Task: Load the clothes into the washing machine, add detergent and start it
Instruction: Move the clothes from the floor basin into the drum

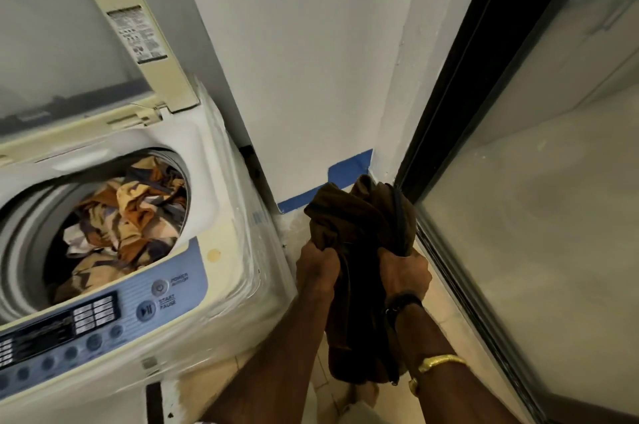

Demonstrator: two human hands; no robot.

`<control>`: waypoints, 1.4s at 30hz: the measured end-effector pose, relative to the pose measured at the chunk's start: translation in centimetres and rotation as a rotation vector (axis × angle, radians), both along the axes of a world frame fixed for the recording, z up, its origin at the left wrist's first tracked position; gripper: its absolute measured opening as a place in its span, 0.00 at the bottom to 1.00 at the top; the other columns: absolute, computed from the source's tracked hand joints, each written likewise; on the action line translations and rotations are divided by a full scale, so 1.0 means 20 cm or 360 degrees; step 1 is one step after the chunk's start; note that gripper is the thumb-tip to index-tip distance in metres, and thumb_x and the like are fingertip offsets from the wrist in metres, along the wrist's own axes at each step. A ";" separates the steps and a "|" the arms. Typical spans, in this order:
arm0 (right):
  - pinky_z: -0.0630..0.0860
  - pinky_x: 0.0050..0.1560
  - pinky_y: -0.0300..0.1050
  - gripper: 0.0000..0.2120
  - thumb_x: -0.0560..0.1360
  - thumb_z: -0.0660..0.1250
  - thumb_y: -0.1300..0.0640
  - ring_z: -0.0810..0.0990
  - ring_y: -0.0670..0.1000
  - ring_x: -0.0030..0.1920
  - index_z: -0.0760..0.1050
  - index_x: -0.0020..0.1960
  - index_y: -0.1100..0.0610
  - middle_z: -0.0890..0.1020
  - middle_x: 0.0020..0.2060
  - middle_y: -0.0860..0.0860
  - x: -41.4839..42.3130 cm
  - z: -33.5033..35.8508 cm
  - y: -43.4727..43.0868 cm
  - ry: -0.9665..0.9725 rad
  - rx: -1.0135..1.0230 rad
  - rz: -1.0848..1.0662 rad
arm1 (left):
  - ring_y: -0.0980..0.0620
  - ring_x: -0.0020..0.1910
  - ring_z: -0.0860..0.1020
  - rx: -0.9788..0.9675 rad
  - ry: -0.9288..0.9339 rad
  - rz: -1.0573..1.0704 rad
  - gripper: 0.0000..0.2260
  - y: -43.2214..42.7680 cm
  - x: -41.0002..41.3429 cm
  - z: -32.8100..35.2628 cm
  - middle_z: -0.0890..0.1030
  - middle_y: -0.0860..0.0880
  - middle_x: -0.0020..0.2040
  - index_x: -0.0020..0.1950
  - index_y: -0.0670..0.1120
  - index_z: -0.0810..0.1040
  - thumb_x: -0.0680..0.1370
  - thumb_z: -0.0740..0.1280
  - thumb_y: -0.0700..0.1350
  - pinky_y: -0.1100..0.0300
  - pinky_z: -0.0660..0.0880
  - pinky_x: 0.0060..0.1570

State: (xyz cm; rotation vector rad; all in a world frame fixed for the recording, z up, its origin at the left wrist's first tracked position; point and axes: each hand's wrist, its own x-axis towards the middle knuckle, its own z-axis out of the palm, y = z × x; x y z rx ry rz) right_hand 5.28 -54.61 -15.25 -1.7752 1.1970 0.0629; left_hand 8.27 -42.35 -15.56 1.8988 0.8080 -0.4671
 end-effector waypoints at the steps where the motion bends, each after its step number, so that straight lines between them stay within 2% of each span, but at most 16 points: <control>1: 0.81 0.53 0.55 0.23 0.67 0.72 0.44 0.81 0.62 0.49 0.79 0.58 0.54 0.83 0.49 0.57 0.00 0.05 0.01 -0.0022 0.0003 0.0003 | 0.43 0.48 0.82 0.0005 -0.0024 0.0010 0.16 0.00 0.00 0.05 0.81 0.46 0.50 0.63 0.47 0.77 0.77 0.60 0.43 0.48 0.80 0.53; 6: 0.81 0.51 0.57 0.25 0.63 0.70 0.41 0.82 0.62 0.47 0.79 0.56 0.52 0.83 0.46 0.54 0.00 0.27 0.04 -0.0121 -0.0052 0.0057 | 0.42 0.49 0.81 0.0022 -0.0100 0.0036 0.14 0.00 0.00 0.27 0.82 0.44 0.52 0.61 0.44 0.77 0.78 0.61 0.45 0.47 0.79 0.56; 10: 0.81 0.52 0.57 0.24 0.62 0.70 0.42 0.81 0.62 0.47 0.78 0.53 0.53 0.81 0.43 0.53 0.01 0.44 0.04 -0.0163 -0.0082 0.0069 | 0.39 0.50 0.82 0.0016 -0.0162 0.0079 0.13 -0.01 0.00 0.41 0.82 0.41 0.53 0.59 0.43 0.76 0.77 0.61 0.45 0.44 0.79 0.55; 16: 0.80 0.52 0.52 0.23 0.65 0.71 0.46 0.81 0.62 0.49 0.80 0.57 0.54 0.84 0.48 0.55 0.01 0.65 0.03 -0.0314 -0.0047 0.0093 | 0.38 0.53 0.80 -0.0026 -0.0227 0.0120 0.17 -0.01 -0.01 0.61 0.80 0.41 0.58 0.64 0.43 0.76 0.79 0.60 0.50 0.44 0.78 0.57; 20: 0.81 0.50 0.51 0.22 0.65 0.70 0.46 0.81 0.59 0.47 0.80 0.56 0.53 0.83 0.47 0.54 0.01 0.77 0.04 -0.0392 -0.0037 0.0108 | 0.39 0.51 0.80 -0.0064 -0.0340 0.0219 0.14 0.00 -0.03 0.79 0.81 0.41 0.56 0.62 0.42 0.77 0.80 0.60 0.46 0.45 0.78 0.57; 26: 0.80 0.52 0.50 0.21 0.66 0.72 0.45 0.81 0.59 0.50 0.80 0.57 0.51 0.83 0.48 0.53 0.08 1.00 0.09 -0.0526 -0.0104 0.0131 | 0.40 0.51 0.80 -0.0080 -0.0530 0.0435 0.14 0.05 0.00 0.99 0.82 0.42 0.55 0.60 0.44 0.79 0.77 0.62 0.44 0.47 0.78 0.57; 30: 0.81 0.51 0.53 0.20 0.64 0.71 0.44 0.82 0.59 0.48 0.80 0.55 0.49 0.83 0.46 0.52 0.14 1.17 0.16 -0.0649 -0.0177 0.0203 | 0.39 0.52 0.80 -0.0089 -0.0677 0.0511 0.14 0.12 0.03 1.15 0.82 0.42 0.55 0.61 0.42 0.79 0.77 0.62 0.42 0.51 0.78 0.55; 32: 0.80 0.50 0.50 0.20 0.64 0.71 0.44 0.82 0.58 0.48 0.80 0.55 0.49 0.84 0.46 0.51 0.17 1.26 0.21 -0.0710 -0.0182 0.0248 | 0.38 0.54 0.80 -0.0096 -0.0747 0.0553 0.14 0.17 0.05 1.22 0.82 0.42 0.57 0.61 0.43 0.79 0.77 0.63 0.42 0.53 0.77 0.55; 36: 0.74 0.46 0.45 0.21 0.66 0.72 0.45 0.82 0.58 0.49 0.80 0.56 0.50 0.84 0.47 0.51 0.23 1.43 0.33 -0.0844 -0.0195 0.0325 | 0.37 0.57 0.79 -0.0068 -0.0833 0.0660 0.17 0.30 0.09 1.37 0.81 0.40 0.59 0.63 0.44 0.79 0.74 0.64 0.43 0.49 0.76 0.59; 42: 0.78 0.51 0.49 0.22 0.66 0.72 0.43 0.82 0.58 0.51 0.80 0.57 0.51 0.84 0.50 0.51 0.30 1.58 0.64 -0.1046 -0.0157 0.0452 | 0.37 0.58 0.78 0.0007 -0.0990 0.0797 0.17 0.60 0.12 1.53 0.80 0.40 0.59 0.63 0.41 0.78 0.76 0.62 0.43 0.51 0.75 0.57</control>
